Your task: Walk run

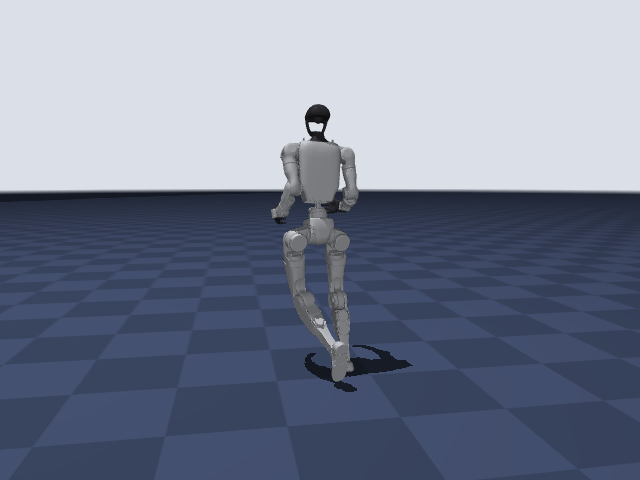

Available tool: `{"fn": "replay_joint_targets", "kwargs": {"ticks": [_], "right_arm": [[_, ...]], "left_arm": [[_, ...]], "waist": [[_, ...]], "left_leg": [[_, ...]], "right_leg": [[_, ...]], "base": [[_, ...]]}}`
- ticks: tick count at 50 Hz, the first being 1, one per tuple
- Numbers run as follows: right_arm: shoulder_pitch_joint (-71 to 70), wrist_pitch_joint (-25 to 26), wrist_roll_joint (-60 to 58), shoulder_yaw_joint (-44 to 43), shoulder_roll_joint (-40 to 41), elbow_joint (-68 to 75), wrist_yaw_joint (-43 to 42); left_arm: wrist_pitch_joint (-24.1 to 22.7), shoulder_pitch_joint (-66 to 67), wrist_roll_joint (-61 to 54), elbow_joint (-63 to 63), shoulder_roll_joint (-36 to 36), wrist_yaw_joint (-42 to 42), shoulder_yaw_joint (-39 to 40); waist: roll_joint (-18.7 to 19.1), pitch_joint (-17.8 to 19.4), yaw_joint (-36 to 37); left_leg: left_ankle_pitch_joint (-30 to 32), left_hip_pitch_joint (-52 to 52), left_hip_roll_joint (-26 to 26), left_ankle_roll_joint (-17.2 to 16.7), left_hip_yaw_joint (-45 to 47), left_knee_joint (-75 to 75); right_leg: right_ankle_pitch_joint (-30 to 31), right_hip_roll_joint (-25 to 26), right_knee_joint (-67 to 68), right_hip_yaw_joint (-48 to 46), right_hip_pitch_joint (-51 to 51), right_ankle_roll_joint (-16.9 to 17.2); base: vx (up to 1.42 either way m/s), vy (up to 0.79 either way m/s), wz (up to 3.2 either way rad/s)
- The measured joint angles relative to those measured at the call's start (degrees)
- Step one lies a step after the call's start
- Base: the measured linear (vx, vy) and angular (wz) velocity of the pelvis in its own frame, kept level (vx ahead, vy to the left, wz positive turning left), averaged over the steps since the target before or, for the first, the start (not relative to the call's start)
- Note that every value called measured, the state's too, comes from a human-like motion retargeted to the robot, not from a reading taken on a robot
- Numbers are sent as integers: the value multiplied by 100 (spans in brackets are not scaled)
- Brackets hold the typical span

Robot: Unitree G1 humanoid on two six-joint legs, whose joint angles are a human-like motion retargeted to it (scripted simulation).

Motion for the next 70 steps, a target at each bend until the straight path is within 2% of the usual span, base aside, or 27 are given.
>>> {"fn": "replay_joint_targets", "kwargs": {"ticks": [4,10,12,13,15,17,18,20,22,28,30,32,34,35,37,38,40,45,50,53,55,57,58,60,63,65,70], "right_arm": [[56,-86,229,50,-89,-202,-17],[419,-206,801,-135,38,-340,254],[537,-195,936,-185,127,-306,342],[565,-178,998,-189,156,-290,362],[552,-145,1056,-257,209,-241,442],[780,-164,936,-338,273,-159,650],[850,-124,881,-337,313,-74,765],[935,-81,780,-235,299,96,767],[1124,-180,681,-213,229,144,636],[1689,-270,562,-631,140,46,697],[1768,-237,524,-729,107,2,703],[1737,-243,447,-787,116,-61,610],[1652,-277,392,-770,138,-185,437],[1603,-287,376,-733,149,-270,344],[1483,-274,406,-466,173,-459,191],[1423,-259,472,-402,212,-498,87],[1052,-84,679,-820,219,-419,247],[778,-255,380,-534,-8,-446,47],[765,-337,423,-472,29,-491,121],[839,-242,722,-474,111,-466,391],[848,-191,916,-418,117,-461,498],[806,-148,1002,-381,153,-458,599],[899,-150,964,-383,206,-461,688],[1233,-130,812,-482,322,-329,887],[1400,-246,551,-232,276,-128,579],[1612,-359,343,-244,182,-105,540],[1827,-372,45,-483,31,-151,624]], "left_arm": [[0,717,-168,-201,-181,50,242],[31,956,-233,-485,-43,235,240],[22,789,-61,-638,-38,447,215],[13,678,51,-751,-57,584,211],[17,390,327,-1034,-52,931,179],[-69,162,532,-1232,-34,1288,136],[-144,-84,528,-1250,13,1444,233],[-188,-668,322,-1204,33,1440,472],[-88,-1147,-55,-1228,84,1353,193],[76,-1611,-1018,-1587,534,1241,-400],[93,-1506,-1035,-1639,689,1150,-501],[163,-1332,-874,-1572,778,979,-489],[273,-1146,-667,-1412,784,850,-440],[293,-1049,-590,-1329,774,805,-406],[176,-665,-441,-1115,657,601,-127],[79,-385,-284,-896,547,446,-76],[-55,-21,-49,-311,262,197,-33],[-100,1200,-311,101,-301,-153,149],[-110,1647,-470,-69,-262,-66,431],[-27,1411,-411,-302,-141,102,406],[-7,1150,-290,-547,-75,257,378],[-41,761,-134,-795,61,491,353],[-112,619,-64,-891,123,646,311],[-333,202,-128,-901,176,1054,168],[-182,-982,-895,-866,-86,909,366],[41,-1528,-1354,-1077,-199,845,64],[171,-1926,-1750,-1709,299,861,-283]], "waist": [[-252,-1,574],[-359,75,1386],[-346,121,1538],[-384,149,1560],[-711,171,1095],[-680,124,677],[-388,10,604],[87,-170,698],[157,-266,875],[470,-289,-245],[559,-307,-687],[593,-282,-890],[582,-162,-825],[598,-20,-772],[756,175,-576],[853,214,-554],[529,-101,-164],[-120,-402,320],[-306,-203,1032],[-357,-6,1341],[-509,207,1398],[-888,275,1082],[-967,216,840],[-532,-128,555],[-130,-353,484],[-112,-382,476],[190,-299,-375]], "left_leg": [[-1102,-1284,-412,-12,-8,-519],[-2079,-1681,-224,149,677,-4036],[-1826,-1528,-393,76,95,-4670],[-1487,-1471,-378,549,-9,-4722],[-2636,-1262,-656,706,-372,-4045],[-3244,-1002,-759,706,-849,-3230],[-3457,-963,-420,706,-993,-3034],[-3880,-718,90,706,-1011,-2834],[-3909,-145,302,706,-608,-3186],[-1614,1401,-110,519,-1097,-4559],[-545,1787,-68,289,-1125,-4697],[471,2158,45,-47,-933,-4700],[1110,2317,176,-525,-792,-3965],[1127,2243,305,-813,-759,-3077],[1127,1895,864,-735,-192,-1407],[1127,1702,997,-446,-291,-720],[1127,983,60,-216,-790,-454],[-1307,-636,-13,477,169,-620],[-1899,-1355,-45,254,440,-3504],[-2215,-1136,-335,-310,-229,-5189],[-1731,-952,-428,-40,-428,-5381],[-2184,-904,-652,706,-307,-4719],[-2496,-817,-695,706,-240,-4098],[-2987,-798,-500,706,-1064,-3439],[-3507,-393,22,706,-682,-3304],[-3362,147,-93,706,-792,-3783],[-1661,1385,-2,203,-780,-4698]], "right_leg": [[341,175,-760,-181,905,-120],[2925,986,-1659,-527,2222,-21],[3815,1168,-1536,-439,2578,273],[4264,1210,-1342,-159,2686,525],[4758,1120,160,-424,2261,771],[4758,1128,1830,-821,1869,542],[4758,1220,1963,-1002,1679,281],[4271,1123,2495,-949,1084,-81],[3465,1107,2597,-642,468,-457],[1810,-30,1042,-1368,-1046,-146],[1350,100,-97,-1119,-1255,-106],[928,207,-935,-529,-1288,281],[1287,321,-1128,-605,-1131,75],[1787,581,-990,-596,-991,-245],[991,1146,-99,-307,-781,-852],[548,1621,266,433,-747,-764],[215,569,369,-156,-464,-617],[103,376,-378,60,666,-634],[2753,850,-1356,-279,1907,-407],[4260,1117,-1455,-279,2590,-105],[4758,1061,-551,54,2751,378],[4758,896,1168,-114,2304,625],[4758,894,1770,-423,2169,578],[4758,1256,1895,-732,1858,387],[3348,1085,2655,-579,670,184],[2401,834,2647,-469,-29,-22],[1578,211,441,-819,-1036,236]], "base": [[122,-39,-5],[134,-46,12],[137,-52,9],[147,-84,69],[166,-118,189],[174,-47,152],[149,-17,-18],[123,-14,-110],[156,-40,-56],[144,-32,170],[156,-66,174],[120,-50,88],[131,-59,-15],[152,-80,-94],[168,-90,-96],[166,-73,-11],[160,-56,-6],[152,-40,-42],[145,-52,-25],[131,-52,-14],[160,-76,31],[153,-105,126],[206,-72,149],[199,-31,86],[124,-47,-31],[121,-55,-17],[136,-64,87]]}}
